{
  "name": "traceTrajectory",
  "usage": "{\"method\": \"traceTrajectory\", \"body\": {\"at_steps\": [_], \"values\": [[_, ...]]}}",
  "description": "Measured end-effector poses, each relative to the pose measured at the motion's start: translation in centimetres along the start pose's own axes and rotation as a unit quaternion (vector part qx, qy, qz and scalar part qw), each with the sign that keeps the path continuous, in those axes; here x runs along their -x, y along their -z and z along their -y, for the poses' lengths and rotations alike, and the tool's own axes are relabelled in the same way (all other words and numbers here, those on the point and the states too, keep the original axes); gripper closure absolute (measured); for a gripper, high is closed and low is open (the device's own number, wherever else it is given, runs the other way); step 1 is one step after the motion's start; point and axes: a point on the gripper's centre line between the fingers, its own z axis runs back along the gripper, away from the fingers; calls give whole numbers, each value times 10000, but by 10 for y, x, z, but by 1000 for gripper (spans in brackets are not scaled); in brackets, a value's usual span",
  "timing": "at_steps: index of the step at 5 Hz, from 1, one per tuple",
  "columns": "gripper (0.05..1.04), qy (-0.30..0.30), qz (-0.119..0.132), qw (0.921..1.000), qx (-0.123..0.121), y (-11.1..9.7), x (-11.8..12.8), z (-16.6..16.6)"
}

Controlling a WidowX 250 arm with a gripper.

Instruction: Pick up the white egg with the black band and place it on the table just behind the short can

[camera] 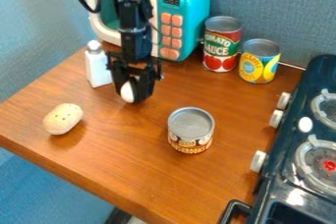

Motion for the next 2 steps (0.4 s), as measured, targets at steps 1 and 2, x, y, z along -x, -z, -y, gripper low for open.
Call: {"method": "traceTrajectory", "body": {"at_steps": [1, 2], "values": [[372, 184, 236, 9995, -59, -26, -7, 21], [372, 641, 520, 9964, -200, -54, -24, 69]]}}
